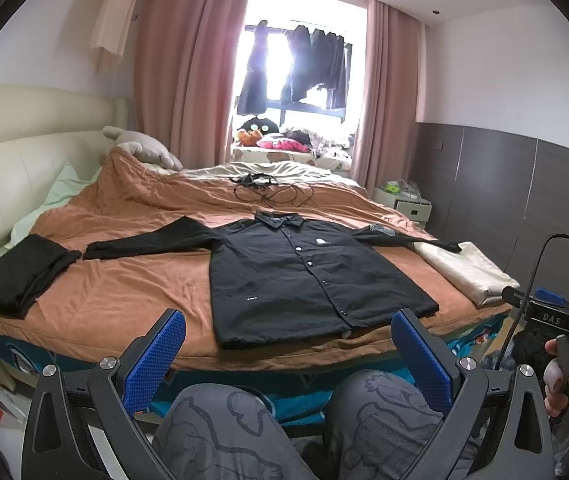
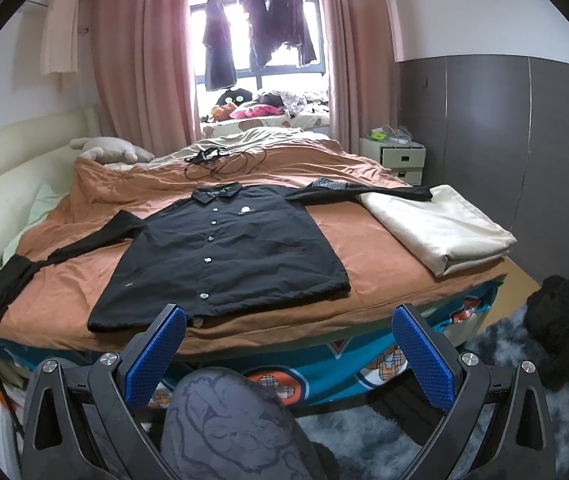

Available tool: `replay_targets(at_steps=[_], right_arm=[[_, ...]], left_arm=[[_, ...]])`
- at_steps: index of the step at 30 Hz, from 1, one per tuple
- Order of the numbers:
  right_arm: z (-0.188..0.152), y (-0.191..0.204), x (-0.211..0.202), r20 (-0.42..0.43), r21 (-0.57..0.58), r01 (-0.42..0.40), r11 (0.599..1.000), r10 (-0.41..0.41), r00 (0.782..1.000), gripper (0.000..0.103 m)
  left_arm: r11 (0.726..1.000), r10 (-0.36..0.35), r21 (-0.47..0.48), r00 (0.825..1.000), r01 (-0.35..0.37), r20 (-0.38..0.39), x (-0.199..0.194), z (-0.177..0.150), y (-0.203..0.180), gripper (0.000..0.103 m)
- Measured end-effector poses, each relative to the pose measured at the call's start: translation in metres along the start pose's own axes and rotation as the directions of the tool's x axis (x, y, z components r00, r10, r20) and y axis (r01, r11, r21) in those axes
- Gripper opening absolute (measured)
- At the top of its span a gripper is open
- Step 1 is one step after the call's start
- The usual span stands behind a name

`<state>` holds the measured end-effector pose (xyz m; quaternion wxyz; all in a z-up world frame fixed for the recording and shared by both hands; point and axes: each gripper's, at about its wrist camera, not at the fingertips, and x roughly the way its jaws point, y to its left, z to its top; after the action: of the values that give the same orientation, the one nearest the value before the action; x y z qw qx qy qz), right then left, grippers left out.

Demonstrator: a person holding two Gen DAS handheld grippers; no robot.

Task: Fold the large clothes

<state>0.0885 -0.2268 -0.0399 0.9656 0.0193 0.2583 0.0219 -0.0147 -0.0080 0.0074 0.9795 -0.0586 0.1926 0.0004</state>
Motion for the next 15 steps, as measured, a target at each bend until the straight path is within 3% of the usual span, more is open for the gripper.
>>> replay_targets(at_steps=[15], right_arm=[[-0.0021,0.0035,-0.0026,0.005,0.001,-0.006,1.0,0.006,1.0,0.103]], left_arm=[[1.0,0.005,-0.002,1.0,-0.005,-0.005,-0.0011,-0.0024,0.0006,0.103]])
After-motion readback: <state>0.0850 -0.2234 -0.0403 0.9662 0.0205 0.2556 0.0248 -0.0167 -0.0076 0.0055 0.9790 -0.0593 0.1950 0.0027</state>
